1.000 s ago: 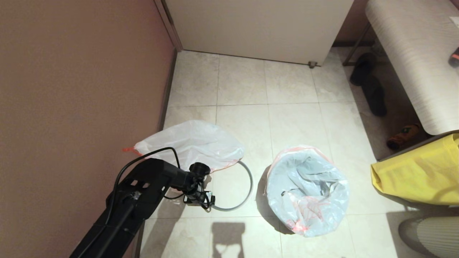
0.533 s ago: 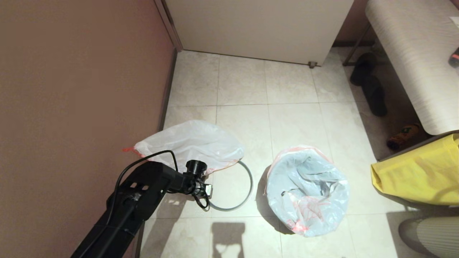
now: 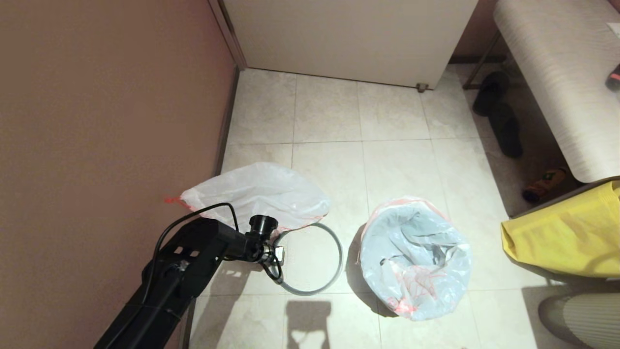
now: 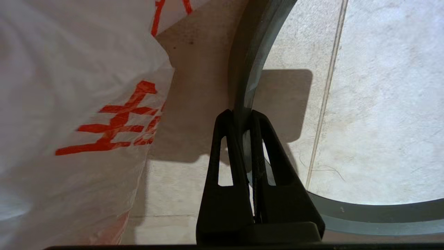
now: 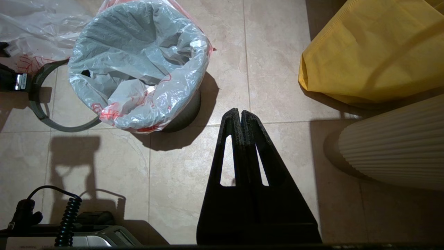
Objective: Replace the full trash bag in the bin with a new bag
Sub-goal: Place the trash can ring on the trash can
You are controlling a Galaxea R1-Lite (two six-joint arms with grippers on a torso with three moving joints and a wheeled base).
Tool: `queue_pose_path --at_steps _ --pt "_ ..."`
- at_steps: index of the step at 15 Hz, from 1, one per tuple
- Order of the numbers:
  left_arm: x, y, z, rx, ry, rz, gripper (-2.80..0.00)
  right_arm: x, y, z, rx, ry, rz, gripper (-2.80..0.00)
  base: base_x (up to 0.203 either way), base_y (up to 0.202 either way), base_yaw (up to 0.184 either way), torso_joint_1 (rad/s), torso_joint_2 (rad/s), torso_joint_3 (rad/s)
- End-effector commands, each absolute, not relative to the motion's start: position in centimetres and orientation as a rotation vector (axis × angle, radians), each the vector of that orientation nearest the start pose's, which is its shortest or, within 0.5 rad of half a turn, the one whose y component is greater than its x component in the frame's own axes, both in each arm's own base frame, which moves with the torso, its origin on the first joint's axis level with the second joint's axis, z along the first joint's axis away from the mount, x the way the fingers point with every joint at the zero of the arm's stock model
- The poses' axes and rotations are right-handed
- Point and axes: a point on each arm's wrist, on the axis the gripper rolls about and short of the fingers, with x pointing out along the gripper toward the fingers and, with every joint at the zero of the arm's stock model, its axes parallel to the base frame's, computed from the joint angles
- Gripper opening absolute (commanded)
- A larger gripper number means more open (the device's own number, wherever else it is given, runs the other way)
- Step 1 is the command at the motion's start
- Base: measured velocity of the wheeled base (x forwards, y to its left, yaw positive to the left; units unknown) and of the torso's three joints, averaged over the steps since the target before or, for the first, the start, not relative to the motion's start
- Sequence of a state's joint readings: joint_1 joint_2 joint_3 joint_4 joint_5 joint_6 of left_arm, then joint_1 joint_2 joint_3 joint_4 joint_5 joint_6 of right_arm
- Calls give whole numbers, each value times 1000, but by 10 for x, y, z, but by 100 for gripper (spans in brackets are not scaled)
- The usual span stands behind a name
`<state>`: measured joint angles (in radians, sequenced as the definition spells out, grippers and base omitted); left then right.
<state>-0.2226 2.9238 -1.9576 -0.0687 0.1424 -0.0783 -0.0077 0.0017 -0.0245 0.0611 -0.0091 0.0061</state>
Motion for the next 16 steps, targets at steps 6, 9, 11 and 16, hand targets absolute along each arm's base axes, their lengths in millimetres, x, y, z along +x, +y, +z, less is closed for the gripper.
queue_pose_path --at_steps 6,9,11,16 --pt "501 -115 -106 93 893 -34 -280 -25 0 76 6 38 -17 -280 0 0 0 0 0 0" --pt "497 -119 -91 88 889 -36 -280 -25 0 76 6 38 -17 -280 0 0 0 0 0 0" --pt "493 -123 -78 77 878 -3 -280 -25 0 76 6 38 -17 -280 0 0 0 0 0 0" --pt "454 -120 -21 62 894 37 -280 -25 0 76 6 38 -17 -280 0 0 0 0 0 0"
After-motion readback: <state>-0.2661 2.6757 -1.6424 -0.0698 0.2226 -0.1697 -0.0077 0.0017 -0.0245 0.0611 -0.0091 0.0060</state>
